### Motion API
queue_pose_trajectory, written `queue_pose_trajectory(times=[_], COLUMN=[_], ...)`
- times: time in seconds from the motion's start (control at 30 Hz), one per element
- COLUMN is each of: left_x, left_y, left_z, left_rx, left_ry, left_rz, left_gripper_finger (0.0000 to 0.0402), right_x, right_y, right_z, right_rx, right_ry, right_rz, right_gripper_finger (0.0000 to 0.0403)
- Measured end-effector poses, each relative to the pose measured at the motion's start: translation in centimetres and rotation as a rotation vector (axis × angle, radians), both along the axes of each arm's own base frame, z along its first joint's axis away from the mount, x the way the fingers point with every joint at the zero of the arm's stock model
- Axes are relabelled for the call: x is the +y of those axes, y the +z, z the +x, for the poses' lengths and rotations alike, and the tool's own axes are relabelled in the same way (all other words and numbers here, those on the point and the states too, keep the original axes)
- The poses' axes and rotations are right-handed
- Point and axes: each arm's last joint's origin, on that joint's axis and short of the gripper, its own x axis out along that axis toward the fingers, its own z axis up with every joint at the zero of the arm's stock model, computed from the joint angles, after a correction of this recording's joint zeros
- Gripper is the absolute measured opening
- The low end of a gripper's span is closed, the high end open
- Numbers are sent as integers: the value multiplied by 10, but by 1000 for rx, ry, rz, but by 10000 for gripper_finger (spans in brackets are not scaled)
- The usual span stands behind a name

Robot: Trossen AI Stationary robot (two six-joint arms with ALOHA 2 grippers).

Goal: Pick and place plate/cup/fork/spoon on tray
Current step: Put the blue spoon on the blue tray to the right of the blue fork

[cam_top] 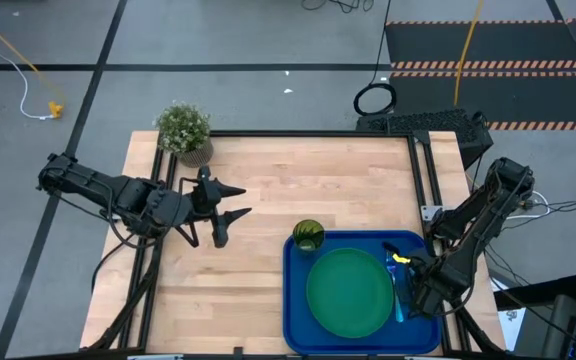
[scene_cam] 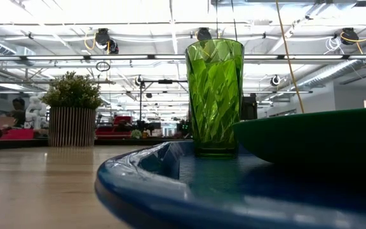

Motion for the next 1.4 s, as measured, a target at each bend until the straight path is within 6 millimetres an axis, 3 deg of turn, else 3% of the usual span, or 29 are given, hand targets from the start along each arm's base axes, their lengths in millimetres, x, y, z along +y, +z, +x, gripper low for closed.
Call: queue_pose_trajectory(times=[0.27,0.73,0.9,1.13,1.4], left_x=[0,0,0,0,6], left_y=[-1,-1,-1,-1,-1], left_z=[1,1,1,1,3], left_rx=[-1,-2,-2,0,-1], left_ry=[4,7,6,4,31], left_rz=[-9,-15,-14,-9,-9], left_gripper_finger=[225,225,225,225,225], right_x=[2,1,0,-13,-31], right_y=[-17,-18,-17,-4,-7], right_z=[1,0,0,10,19], right_rx=[-38,-35,-41,-158,-222], right_ry=[-7,-3,-2,-54,-21], right_rz=[64,57,64,84,23], right_gripper_finger=[19,130,151,137,48])
